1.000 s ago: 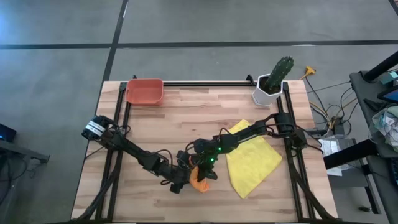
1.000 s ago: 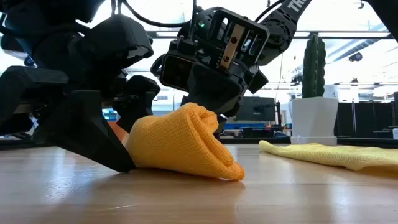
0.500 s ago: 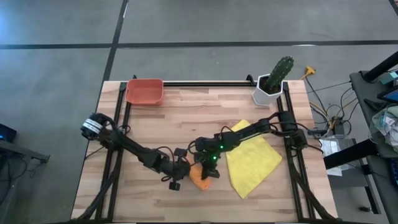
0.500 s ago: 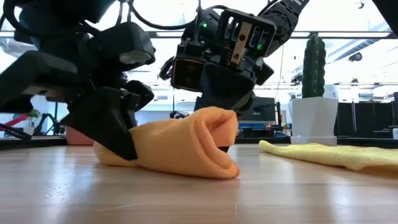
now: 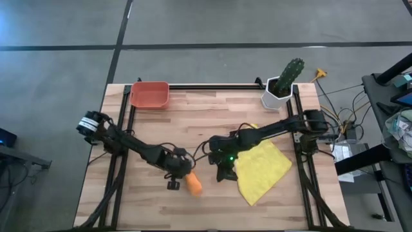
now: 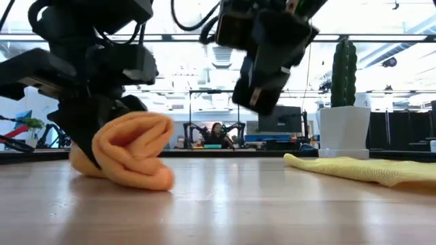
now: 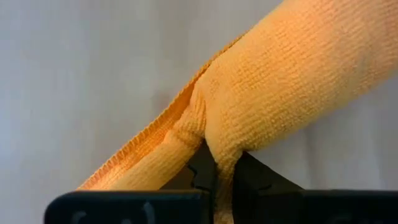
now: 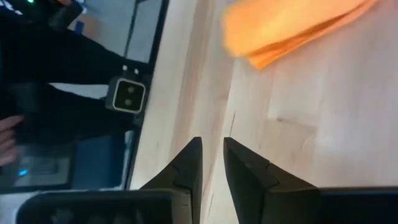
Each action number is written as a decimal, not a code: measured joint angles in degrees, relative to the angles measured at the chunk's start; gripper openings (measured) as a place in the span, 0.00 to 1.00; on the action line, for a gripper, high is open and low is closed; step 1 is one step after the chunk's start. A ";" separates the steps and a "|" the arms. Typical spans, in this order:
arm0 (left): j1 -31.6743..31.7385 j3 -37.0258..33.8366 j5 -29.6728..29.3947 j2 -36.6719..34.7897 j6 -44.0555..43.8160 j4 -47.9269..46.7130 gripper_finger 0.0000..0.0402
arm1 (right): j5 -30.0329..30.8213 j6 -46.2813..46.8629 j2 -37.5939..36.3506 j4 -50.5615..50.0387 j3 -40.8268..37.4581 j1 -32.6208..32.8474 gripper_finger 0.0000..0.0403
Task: Roll microfiber towels into tight, uniform cylinder then place into a basket
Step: Put the rolled orange towel into the orange bin
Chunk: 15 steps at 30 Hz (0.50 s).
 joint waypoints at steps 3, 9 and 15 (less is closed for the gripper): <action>2.23 -0.20 -0.02 -4.39 -1.00 -6.28 0.01 | 3.38 -0.05 -4.35 -2.46 -0.37 0.10 0.15; 10.79 -0.12 1.71 -15.37 -4.77 -18.87 0.01 | 11.51 1.05 -13.01 -3.36 -1.16 0.10 0.15; 21.00 0.29 -2.98 -25.70 -6.89 -25.58 0.00 | 19.21 1.49 -19.89 -3.92 -2.40 0.10 0.15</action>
